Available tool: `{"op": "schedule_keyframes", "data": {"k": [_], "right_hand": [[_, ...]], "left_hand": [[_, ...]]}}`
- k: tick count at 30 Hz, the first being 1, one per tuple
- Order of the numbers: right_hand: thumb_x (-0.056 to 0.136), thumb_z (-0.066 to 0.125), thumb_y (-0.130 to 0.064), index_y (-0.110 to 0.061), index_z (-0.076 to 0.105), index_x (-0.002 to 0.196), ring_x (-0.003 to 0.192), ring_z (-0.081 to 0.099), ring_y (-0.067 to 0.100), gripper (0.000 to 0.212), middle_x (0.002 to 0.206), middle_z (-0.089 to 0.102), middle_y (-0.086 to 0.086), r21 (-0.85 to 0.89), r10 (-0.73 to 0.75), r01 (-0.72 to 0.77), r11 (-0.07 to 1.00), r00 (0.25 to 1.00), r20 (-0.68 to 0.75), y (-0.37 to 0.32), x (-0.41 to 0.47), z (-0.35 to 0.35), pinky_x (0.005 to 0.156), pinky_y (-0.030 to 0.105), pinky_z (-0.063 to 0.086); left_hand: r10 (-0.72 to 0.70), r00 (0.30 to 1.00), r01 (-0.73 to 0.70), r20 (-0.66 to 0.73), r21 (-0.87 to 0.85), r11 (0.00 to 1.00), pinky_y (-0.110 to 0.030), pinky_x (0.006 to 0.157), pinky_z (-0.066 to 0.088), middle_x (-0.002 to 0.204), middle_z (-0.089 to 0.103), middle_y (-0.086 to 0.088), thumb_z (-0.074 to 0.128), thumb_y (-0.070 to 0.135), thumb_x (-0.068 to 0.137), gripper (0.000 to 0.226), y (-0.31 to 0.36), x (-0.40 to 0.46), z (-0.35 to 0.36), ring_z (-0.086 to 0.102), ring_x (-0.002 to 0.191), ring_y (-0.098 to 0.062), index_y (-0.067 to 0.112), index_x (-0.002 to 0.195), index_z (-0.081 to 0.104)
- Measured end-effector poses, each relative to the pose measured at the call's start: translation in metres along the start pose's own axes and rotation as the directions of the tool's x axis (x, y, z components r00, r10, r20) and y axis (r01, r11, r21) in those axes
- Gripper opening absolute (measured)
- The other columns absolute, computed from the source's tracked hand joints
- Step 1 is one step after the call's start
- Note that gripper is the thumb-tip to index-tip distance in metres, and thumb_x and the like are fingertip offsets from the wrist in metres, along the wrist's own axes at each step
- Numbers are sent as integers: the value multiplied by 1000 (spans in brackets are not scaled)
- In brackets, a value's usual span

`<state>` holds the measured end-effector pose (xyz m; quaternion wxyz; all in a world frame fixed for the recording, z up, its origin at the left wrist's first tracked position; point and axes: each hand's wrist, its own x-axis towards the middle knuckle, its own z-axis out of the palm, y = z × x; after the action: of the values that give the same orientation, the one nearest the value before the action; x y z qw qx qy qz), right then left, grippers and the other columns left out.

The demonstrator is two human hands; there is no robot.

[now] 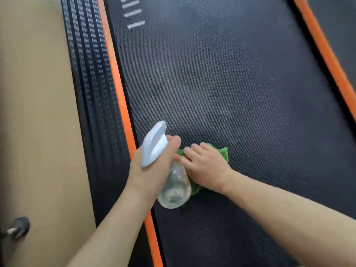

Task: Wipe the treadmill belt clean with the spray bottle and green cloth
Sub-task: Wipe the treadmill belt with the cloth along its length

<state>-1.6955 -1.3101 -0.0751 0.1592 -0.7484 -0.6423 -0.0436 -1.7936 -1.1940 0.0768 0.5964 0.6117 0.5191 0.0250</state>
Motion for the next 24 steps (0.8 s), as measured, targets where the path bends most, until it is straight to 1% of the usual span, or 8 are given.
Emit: {"op": "schedule_keyframes", "data": {"k": [4, 9, 12, 14, 17, 19, 22, 24], "right_hand": [[88, 59, -21, -14, 58, 79, 66, 53, 32, 11, 75, 55, 9, -109, 327, -345, 932, 932, -154, 63, 93, 16, 60, 40, 34], [84, 62, -26, -16, 58, 81, 69, 50, 32, 11, 76, 54, 8, -90, 595, -619, 780, 778, -202, 30, 99, 23, 60, 41, 31], [82, 66, -25, -16, 60, 80, 67, 45, 29, 11, 74, 49, 5, -21, 661, -670, 742, 736, -149, -36, 52, 18, 59, 41, 29], [80, 69, -24, -17, 59, 79, 68, 44, 28, 13, 75, 49, 4, -43, 666, -670, 741, 741, -86, -79, 15, 13, 59, 41, 31], [80, 64, -20, -17, 54, 78, 67, 45, 28, 11, 75, 50, 5, -111, 566, -566, 817, 824, -29, -97, -14, 3, 58, 40, 32], [83, 59, -19, -16, 52, 77, 66, 46, 29, 9, 74, 50, 6, -179, 566, -570, 802, 821, -77, -59, -9, 3, 57, 40, 34], [88, 58, -23, -12, 55, 80, 66, 50, 32, 13, 74, 52, 10, -269, 759, -832, 484, 553, -344, 40, 21, 0, 57, 40, 38], [91, 55, -26, -11, 58, 85, 70, 53, 34, 16, 77, 55, 11, -289, 814, -900, 325, 422, -398, 70, 27, 0, 61, 40, 37]], "left_hand": [[-174, 976, 163, 133, 87, 983, -7, 53, 42, 49, 68, 10, 64, 38, 103, 25, -11, 58, -5, 65, 77, -8, 26, 81, 64], [-67, 974, 30, 216, 167, 985, -15, 64, 48, 57, 73, 8, 69, 46, 94, 22, -18, 92, -6, 64, 60, 3, 45, 72, 70], [-65, 940, 1, 336, 188, 982, -15, 72, 58, 71, 76, 0, 71, 53, 88, 16, -5, 101, -13, 71, 67, -3, 38, 84, 76], [-146, 909, 36, 391, 274, 961, -24, 80, 61, 74, 72, -4, 68, 42, 97, 18, 7, 105, -14, 69, 67, -9, 24, 96, 71], [-62, 873, -84, 484, 275, 958, -25, 68, 52, 67, 73, 5, 75, 42, 93, 26, 17, 80, -29, 64, 63, -1, 22, 78, 73], [-44, 844, -112, 535, 255, 960, -20, 64, 52, 65, 72, 5, 76, 41, 91, 29, 17, 67, -37, 63, 61, -2, 16, 76, 72], [-75, 816, -103, 573, 271, 957, -18, 63, 52, 65, 74, 5, 77, 40, 92, 22, 8, 78, -28, 65, 60, 3, 20, 82, 76], [-83, 806, -131, 587, 313, 941, -11, 59, 50, 66, 75, 9, 76, 42, 91, 25, 0, 82, -23, 64, 58, 7, 19, 81, 76]]}}
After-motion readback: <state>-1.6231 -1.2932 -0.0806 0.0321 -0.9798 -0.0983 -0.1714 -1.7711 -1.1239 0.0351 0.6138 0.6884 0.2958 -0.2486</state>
